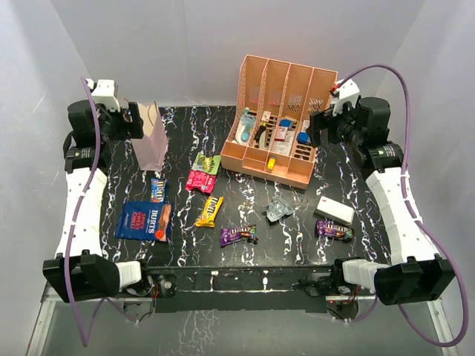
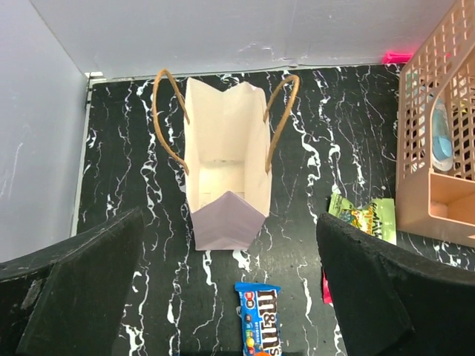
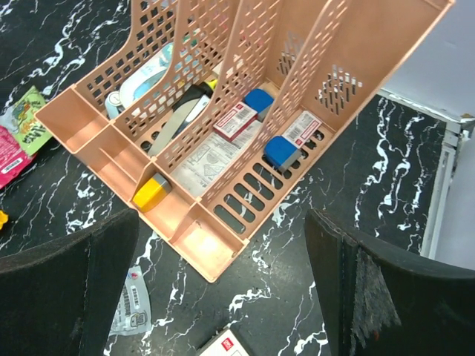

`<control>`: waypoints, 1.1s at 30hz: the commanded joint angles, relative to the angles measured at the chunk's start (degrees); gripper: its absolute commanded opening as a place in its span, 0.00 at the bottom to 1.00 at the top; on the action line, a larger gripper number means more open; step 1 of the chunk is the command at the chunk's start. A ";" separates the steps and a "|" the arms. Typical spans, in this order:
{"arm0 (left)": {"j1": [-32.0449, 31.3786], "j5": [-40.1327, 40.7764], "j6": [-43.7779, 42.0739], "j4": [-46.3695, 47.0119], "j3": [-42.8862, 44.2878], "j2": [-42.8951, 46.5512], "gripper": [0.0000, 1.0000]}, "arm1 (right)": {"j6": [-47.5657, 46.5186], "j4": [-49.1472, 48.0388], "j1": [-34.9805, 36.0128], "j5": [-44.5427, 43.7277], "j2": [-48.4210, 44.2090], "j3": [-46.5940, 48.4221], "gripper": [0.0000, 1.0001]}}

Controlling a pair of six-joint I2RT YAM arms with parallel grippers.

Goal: Place the snacks into the paper bag
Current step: Move the paper bag to the center of the board.

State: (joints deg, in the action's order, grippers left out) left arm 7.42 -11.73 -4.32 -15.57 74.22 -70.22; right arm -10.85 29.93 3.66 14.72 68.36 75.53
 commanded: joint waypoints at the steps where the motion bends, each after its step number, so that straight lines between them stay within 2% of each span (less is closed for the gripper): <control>1: 0.40 2.75 -1.16 -2.46 5.27 -1.97 0.98 | -1.61 0.14 0.66 3.06 0.28 3.00 0.98; 7: 0.40 5.43 -3.10 -6.21 11.04 -7.10 0.97 | -0.73 -0.43 0.73 4.79 -0.27 2.65 0.98; 13: 0.42 7.26 -2.76 -10.29 17.67 -14.93 0.84 | -0.46 -0.53 0.73 5.97 -1.18 2.60 0.98; 19: 1.12 4.57 -1.31 -12.74 21.78 -22.30 0.73 | -0.29 -0.28 0.71 7.11 -1.19 2.28 0.98; 28: 2.04 3.56 -0.94 -10.84 23.38 -30.02 0.56 | -0.04 0.11 0.73 8.70 0.21 1.70 0.98; 33: 2.07 2.55 -1.47 -6.61 19.75 -30.08 0.46 | -0.11 0.44 0.70 8.63 0.46 1.60 0.98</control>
State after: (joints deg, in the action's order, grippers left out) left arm 9.21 -7.18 -5.50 -25.58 94.96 -102.08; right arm -11.46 31.59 4.14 22.52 68.95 75.66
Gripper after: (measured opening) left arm 0.483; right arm 0.984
